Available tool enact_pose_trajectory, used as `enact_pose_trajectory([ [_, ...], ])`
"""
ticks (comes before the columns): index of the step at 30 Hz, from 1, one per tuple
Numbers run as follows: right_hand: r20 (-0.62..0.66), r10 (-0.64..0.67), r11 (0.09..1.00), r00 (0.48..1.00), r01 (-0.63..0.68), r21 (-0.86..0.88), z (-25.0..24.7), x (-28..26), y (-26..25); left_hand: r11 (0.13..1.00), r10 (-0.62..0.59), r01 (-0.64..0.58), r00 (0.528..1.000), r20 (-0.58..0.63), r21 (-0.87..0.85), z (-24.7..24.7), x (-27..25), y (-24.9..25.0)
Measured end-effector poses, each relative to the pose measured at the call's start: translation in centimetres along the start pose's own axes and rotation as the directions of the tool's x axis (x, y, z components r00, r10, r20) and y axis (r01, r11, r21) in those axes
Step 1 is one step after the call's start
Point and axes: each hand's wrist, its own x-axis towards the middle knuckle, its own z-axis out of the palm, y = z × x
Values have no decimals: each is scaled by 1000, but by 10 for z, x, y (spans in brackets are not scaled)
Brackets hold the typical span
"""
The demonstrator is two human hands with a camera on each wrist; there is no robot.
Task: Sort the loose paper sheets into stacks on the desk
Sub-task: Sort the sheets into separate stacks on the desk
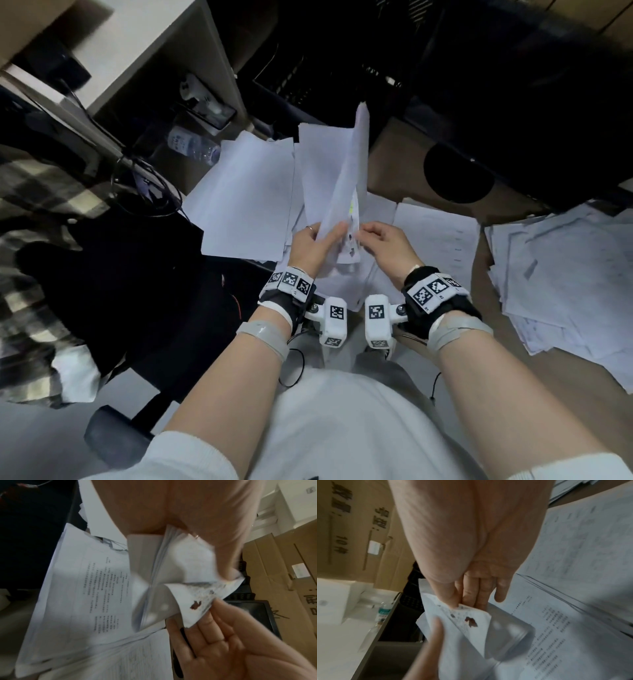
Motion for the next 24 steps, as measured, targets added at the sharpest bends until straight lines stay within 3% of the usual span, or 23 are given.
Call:
enact_pose_trajectory([
  [2,-146,102,993,984,-92,73,-1,5,11,996,43,-39,998,-42,82,-11,11,-10],
  [4,-343,194,981,919,-183,64,-9,10,28,995,15,-4,993,-114,99,-23,22,-24],
  [6,-444,261,958,857,-287,9,-15,12,48,995,-29,39,993,-114,87,-33,29,-36],
  [11,-425,413,878,806,-476,-48,-9,30,109,985,-13,43,984,-175,168,-52,26,-39],
  [16,-449,512,789,732,-607,-90,16,30,117,975,48,21,952,-303,221,-78,30,-42],
  [20,-399,540,751,741,-638,-169,29,33,127,963,84,7,942,-325,269,-86,31,-38],
  [24,-312,579,775,754,-627,-76,36,32,130,966,92,-4,939,-331,259,-89,36,-42],
])
